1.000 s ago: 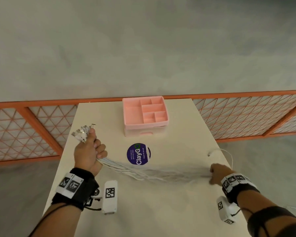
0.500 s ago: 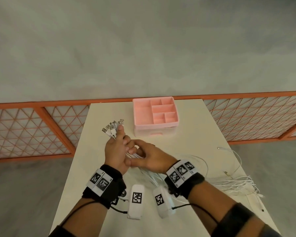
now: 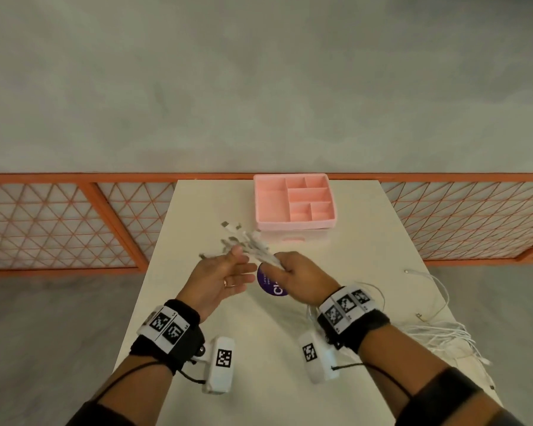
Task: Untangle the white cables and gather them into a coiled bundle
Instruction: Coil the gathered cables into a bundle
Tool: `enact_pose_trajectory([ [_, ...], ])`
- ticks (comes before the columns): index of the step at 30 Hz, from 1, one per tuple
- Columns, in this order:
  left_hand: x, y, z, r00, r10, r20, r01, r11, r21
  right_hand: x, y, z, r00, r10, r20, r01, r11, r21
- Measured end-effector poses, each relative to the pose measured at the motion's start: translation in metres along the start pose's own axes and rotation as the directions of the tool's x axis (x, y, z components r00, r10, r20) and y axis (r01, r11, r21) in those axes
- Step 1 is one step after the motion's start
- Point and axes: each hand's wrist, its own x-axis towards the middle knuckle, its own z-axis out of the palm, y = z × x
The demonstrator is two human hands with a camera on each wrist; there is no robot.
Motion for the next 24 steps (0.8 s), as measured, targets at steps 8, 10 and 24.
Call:
enact_pose_trajectory([
  [8,-0.012,0.030,0.027,0.913,0.385,0.134,-0.406,0.884,0.230,0.011,-0.002,-0.039,0.953,0.293,0.081,-0.289,0.955,-0.064],
  [10,-0.007,0.034,0.037,0.854,0.480,0.200,-0.518,0.819,0.247,0.005,-0.013,-0.036,0.933,0.309,0.185,-0.282,0.946,-0.159],
  [24,0.009,-0.013,0.043,0.901,0.078,0.427,-0.238,0.911,0.337,-0.012,-0.051,-0.071,0.888,0.159,0.432,-0.070,0.974,-0.214],
])
